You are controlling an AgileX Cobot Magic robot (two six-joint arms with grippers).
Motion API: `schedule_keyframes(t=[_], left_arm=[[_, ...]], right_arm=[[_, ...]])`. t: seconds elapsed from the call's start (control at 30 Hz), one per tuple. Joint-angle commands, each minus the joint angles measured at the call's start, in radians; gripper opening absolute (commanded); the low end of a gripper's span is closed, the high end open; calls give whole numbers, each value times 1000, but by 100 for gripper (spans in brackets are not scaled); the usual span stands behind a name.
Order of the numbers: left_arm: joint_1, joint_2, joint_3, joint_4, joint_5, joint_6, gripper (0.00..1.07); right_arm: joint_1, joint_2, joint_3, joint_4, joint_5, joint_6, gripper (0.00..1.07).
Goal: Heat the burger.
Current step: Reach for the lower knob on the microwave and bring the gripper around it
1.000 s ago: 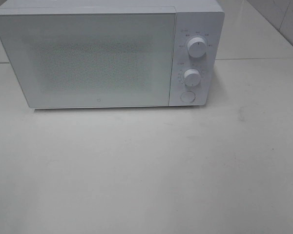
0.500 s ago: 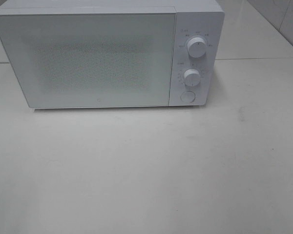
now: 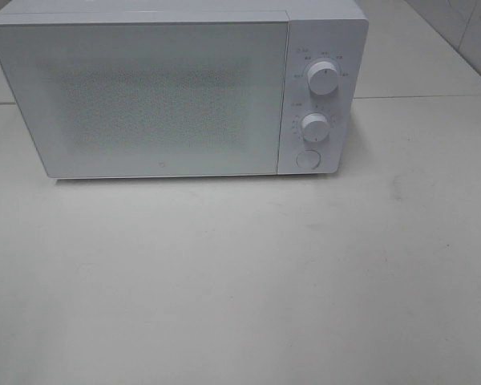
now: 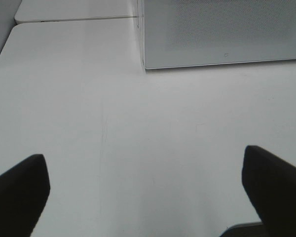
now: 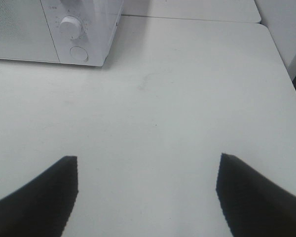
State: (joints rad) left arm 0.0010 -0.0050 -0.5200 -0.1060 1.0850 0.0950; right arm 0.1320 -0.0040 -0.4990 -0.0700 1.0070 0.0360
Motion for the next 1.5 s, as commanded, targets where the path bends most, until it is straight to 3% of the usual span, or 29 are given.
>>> schedule_keyframes(t=[0.03,1.5], left_arm=[[-1,-26,2,-2,-14,-8,100],[-1,-26,2,-2,-14,-8,99]], right_arm=[[-4,-27,2,0,-10,3,75],[-4,-27,2,0,-12,3,75]])
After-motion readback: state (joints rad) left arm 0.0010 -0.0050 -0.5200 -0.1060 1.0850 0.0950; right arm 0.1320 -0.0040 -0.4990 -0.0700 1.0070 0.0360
